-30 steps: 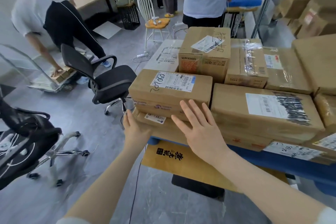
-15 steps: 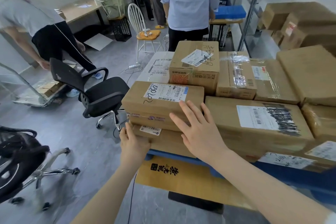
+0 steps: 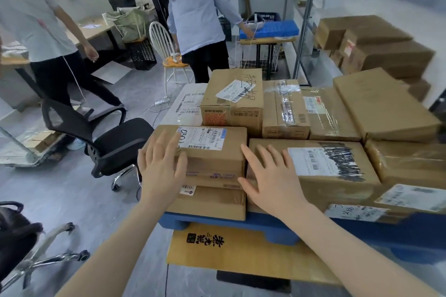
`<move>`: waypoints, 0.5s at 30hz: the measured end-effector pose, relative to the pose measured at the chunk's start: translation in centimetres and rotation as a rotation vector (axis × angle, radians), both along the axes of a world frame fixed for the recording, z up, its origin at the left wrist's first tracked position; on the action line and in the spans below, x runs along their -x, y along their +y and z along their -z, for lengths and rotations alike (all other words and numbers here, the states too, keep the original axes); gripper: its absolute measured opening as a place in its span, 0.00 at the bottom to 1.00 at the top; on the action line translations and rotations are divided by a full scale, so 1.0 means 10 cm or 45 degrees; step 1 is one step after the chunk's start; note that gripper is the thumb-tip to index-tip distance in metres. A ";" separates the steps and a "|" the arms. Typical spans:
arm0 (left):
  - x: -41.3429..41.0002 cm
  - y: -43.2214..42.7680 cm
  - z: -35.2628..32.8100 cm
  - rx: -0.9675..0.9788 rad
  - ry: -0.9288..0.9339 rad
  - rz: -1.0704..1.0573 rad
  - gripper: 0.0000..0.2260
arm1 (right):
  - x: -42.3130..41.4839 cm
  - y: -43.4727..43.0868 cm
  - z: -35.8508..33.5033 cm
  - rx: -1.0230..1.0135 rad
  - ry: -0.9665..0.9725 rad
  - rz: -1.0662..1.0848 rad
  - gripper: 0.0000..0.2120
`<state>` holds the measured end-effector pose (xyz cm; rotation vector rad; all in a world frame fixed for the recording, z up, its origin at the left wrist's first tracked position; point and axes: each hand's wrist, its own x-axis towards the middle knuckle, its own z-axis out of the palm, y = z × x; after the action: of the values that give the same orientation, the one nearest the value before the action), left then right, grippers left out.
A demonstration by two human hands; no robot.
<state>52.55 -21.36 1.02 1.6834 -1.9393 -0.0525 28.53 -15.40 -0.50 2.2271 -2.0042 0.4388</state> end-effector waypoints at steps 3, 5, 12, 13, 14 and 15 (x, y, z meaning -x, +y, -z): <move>0.05 0.00 0.05 -0.081 -0.160 -0.033 0.23 | 0.02 -0.01 -0.01 -0.020 0.006 -0.022 0.33; 0.08 0.01 0.05 -0.096 -0.159 -0.053 0.22 | 0.09 0.01 -0.06 -0.012 -0.030 -0.003 0.32; 0.64 0.12 -0.03 0.046 -0.413 0.277 0.23 | 0.72 0.33 -0.21 -0.031 -0.061 0.293 0.32; 0.71 0.13 -0.02 0.068 -0.451 0.328 0.23 | 0.83 0.39 -0.21 -0.050 -0.043 0.325 0.32; 0.77 0.14 -0.01 0.077 -0.477 0.360 0.23 | 0.92 0.45 -0.20 -0.061 -0.030 0.342 0.32; 0.81 0.14 0.01 0.067 -0.491 0.374 0.23 | 0.99 0.50 -0.20 -0.095 -0.024 0.352 0.32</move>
<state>44.48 -19.92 0.90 1.4402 -2.4391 0.2268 18.61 -10.36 1.49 1.9471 -2.3283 0.3600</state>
